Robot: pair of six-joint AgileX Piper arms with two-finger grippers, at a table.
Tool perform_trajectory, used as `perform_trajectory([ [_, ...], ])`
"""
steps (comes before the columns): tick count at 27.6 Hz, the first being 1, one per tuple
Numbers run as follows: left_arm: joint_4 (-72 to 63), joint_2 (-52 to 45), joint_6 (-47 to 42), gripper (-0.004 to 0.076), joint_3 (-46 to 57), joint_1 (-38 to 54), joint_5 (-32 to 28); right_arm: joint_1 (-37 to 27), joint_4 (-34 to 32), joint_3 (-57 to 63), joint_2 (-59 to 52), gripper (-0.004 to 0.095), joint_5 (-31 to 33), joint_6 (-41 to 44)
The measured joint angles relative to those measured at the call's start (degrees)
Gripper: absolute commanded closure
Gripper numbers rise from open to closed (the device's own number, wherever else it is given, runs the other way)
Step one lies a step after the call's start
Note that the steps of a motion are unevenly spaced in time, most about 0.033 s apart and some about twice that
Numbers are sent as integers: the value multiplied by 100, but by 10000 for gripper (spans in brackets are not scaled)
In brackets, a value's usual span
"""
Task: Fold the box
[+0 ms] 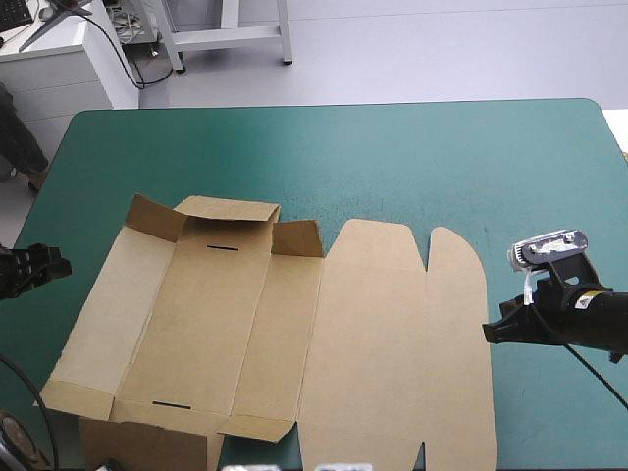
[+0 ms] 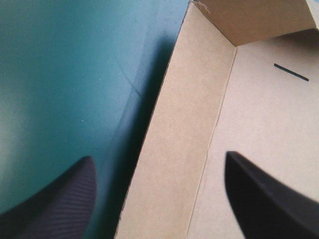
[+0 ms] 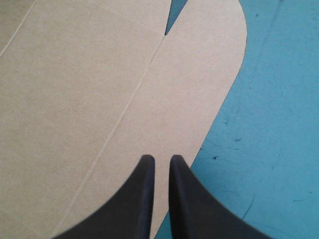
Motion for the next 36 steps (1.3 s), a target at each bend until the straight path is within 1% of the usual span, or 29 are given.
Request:
perform_trajectory([
  [8,-34,312,403,51,77,0,-17,0,0,0,0,819,0,0],
  [14,20,619,1222,51,935,0,-65,0,0,0,0,819,0,0],
  [17,30,669,1399,51,1164,0,-73,0,-5,0,0,819,-1,0],
  [26,148,728,1489,51,1547,0,-139,0,-5,0,0,819,-6,-18],
  [33,-63,745,1513,52,1559,-14,-143,0,-5,0,0,819,-6,-51],
  [36,-71,745,1488,59,1561,-164,-161,0,-5,0,0,819,-6,-108],
])
